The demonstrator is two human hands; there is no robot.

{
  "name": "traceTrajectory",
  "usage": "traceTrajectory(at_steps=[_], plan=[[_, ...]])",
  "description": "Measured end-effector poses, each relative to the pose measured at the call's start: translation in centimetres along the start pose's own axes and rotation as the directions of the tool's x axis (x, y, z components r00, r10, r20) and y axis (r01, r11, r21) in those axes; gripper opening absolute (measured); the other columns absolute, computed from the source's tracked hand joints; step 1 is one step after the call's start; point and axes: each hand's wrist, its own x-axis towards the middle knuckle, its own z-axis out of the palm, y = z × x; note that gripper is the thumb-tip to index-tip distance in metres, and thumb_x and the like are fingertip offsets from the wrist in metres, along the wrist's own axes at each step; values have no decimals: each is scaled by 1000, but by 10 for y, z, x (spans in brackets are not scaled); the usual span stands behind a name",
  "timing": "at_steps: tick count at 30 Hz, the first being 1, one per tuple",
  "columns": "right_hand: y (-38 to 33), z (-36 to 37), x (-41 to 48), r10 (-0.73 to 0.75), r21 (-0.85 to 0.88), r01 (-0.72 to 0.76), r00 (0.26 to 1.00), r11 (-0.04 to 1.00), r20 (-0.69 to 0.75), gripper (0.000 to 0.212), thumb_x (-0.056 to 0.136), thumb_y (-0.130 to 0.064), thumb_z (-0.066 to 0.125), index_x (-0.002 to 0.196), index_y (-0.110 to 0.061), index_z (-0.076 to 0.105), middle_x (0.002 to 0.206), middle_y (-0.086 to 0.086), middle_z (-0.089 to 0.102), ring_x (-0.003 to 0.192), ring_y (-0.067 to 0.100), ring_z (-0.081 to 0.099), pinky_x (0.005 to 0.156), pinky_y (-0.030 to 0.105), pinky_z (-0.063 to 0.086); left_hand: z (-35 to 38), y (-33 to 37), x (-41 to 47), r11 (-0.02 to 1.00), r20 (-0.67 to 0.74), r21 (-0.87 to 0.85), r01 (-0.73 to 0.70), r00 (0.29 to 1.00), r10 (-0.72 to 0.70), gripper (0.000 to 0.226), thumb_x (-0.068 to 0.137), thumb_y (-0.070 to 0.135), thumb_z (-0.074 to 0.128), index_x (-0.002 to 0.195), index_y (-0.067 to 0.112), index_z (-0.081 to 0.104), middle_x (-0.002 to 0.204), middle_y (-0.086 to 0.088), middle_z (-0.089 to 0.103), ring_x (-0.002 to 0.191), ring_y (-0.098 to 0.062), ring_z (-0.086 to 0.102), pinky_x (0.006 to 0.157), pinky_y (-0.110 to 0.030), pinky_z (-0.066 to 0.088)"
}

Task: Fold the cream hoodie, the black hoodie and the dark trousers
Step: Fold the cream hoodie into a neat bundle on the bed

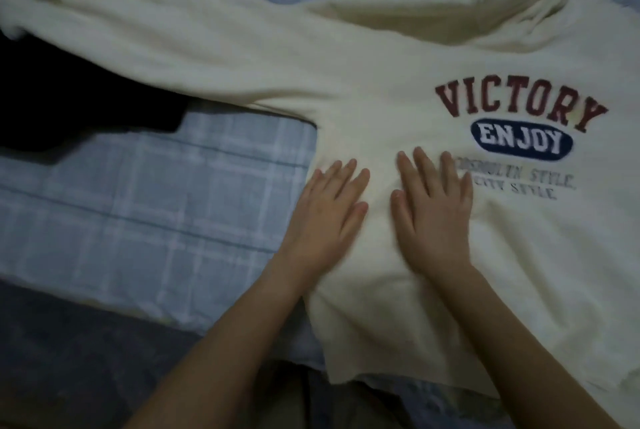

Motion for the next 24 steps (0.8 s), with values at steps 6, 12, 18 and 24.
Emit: traceTrajectory(at_steps=[6,12,18,24], plan=[[-55,-11,46,-123,97,133,986,986,-110,55,99,-32,33,150,-14,41,155,13,40,144,38,32,113,57,24,-99,-66,11,955,-217,-283,91,963,-156,47,97,26,42,138,4,51,141,-16,49,133,-24,43,116,-28,29],[-148,5,111,-181,184,204,974,962,-134,53,100,-31,31,151,-16,39,155,11,40,144,37,32,113,57,27,-178,-162,24,982,-417,-137,127,892,-174,40,97,17,46,134,3,54,134,-18,54,125,-30,50,109,-37,37],[-232,29,162,-214,200,235,969,951,-123,55,101,-34,27,154,-22,33,160,7,33,148,33,25,118,55,19,-212,-225,27,875,-413,440,204,911,-4,42,99,27,44,137,15,54,142,-9,53,132,-34,44,113,-53,26],[-255,57,176,-179,114,181,984,977,-26,56,102,-40,20,157,-30,23,164,3,24,152,29,17,118,56,14,-215,-265,19,869,-312,469,159,950,-5,46,101,32,38,142,16,49,152,-6,42,143,-31,32,119,-50,14]])
